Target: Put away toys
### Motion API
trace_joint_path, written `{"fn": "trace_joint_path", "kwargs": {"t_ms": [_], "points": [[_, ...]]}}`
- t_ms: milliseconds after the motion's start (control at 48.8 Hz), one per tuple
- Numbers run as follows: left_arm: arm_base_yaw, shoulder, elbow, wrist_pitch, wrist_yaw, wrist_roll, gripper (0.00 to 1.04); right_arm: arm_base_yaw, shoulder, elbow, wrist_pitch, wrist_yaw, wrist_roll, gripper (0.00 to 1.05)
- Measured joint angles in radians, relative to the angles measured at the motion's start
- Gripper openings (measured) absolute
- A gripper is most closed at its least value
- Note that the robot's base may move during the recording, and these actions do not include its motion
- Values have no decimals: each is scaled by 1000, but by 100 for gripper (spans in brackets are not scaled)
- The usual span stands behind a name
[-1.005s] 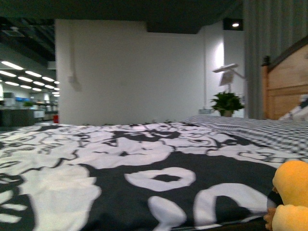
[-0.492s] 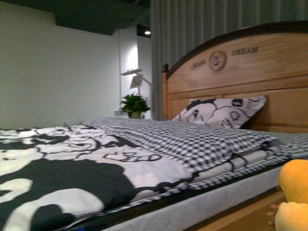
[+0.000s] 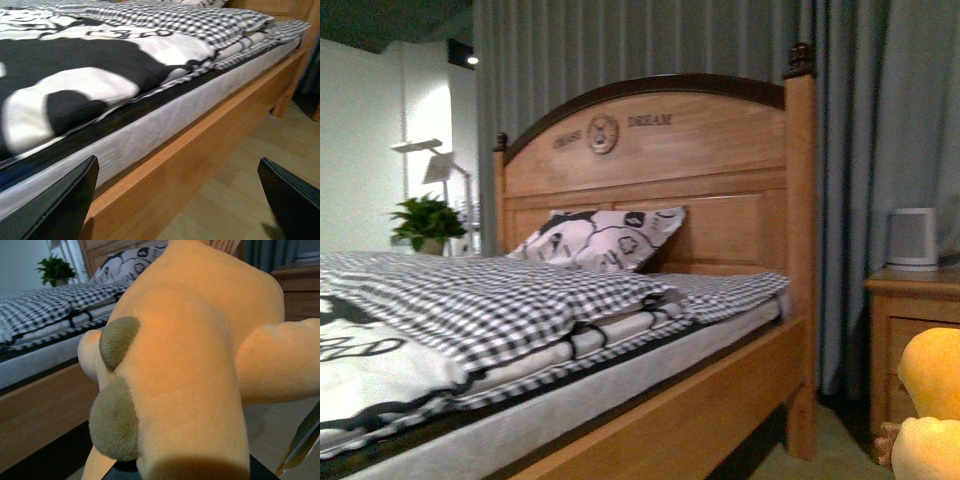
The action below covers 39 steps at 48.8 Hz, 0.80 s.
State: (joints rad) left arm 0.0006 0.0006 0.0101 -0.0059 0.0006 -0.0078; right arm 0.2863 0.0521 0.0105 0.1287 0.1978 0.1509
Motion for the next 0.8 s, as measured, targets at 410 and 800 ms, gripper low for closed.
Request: {"fn": "trace_joint_path", "kwargs": {"t_ms": [410,800], "points": [[0,0,0,0,-2,0,99,0,0,0,0,-1,2,19],[-3,0,0,0,7,0,99,-2,-1,0,0,11,7,19]]}}
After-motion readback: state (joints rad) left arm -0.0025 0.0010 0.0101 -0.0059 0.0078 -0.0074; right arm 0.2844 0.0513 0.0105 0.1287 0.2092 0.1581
